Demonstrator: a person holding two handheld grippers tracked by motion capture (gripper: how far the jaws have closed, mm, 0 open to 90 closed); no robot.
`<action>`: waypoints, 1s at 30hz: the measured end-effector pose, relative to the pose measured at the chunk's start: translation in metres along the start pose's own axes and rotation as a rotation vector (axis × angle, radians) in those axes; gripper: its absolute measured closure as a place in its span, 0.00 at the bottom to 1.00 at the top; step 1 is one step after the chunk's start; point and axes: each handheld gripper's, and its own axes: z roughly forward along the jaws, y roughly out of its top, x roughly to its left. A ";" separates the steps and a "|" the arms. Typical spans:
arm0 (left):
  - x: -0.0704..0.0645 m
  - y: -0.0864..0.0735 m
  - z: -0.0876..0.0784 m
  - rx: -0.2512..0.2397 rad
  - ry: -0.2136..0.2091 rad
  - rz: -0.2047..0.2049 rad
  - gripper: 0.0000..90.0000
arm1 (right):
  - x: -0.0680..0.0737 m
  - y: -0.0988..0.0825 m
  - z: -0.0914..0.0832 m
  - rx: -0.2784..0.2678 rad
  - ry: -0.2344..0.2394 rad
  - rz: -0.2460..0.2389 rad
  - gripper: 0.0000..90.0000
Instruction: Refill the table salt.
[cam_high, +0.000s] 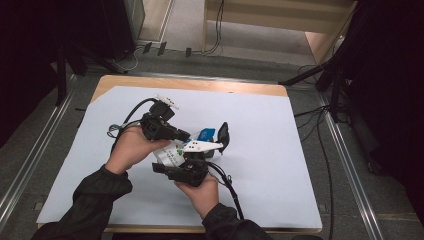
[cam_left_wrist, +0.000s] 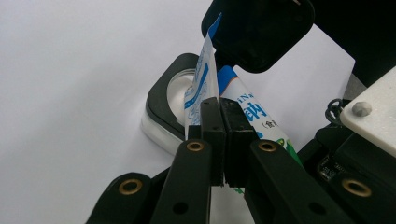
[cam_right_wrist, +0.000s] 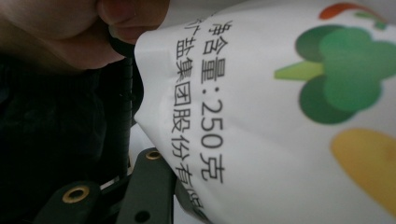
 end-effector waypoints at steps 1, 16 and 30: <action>0.000 0.000 0.000 0.000 -0.001 -0.003 1.00 | 0.000 -0.001 0.001 0.002 -0.003 -0.003 0.76; 0.010 -0.012 -0.001 -0.009 -0.051 -0.043 0.97 | 0.000 -0.009 0.006 0.040 -0.030 -0.072 0.80; 0.015 -0.013 0.004 0.007 -0.054 -0.043 0.93 | -0.001 -0.015 0.010 0.076 -0.097 -0.145 0.81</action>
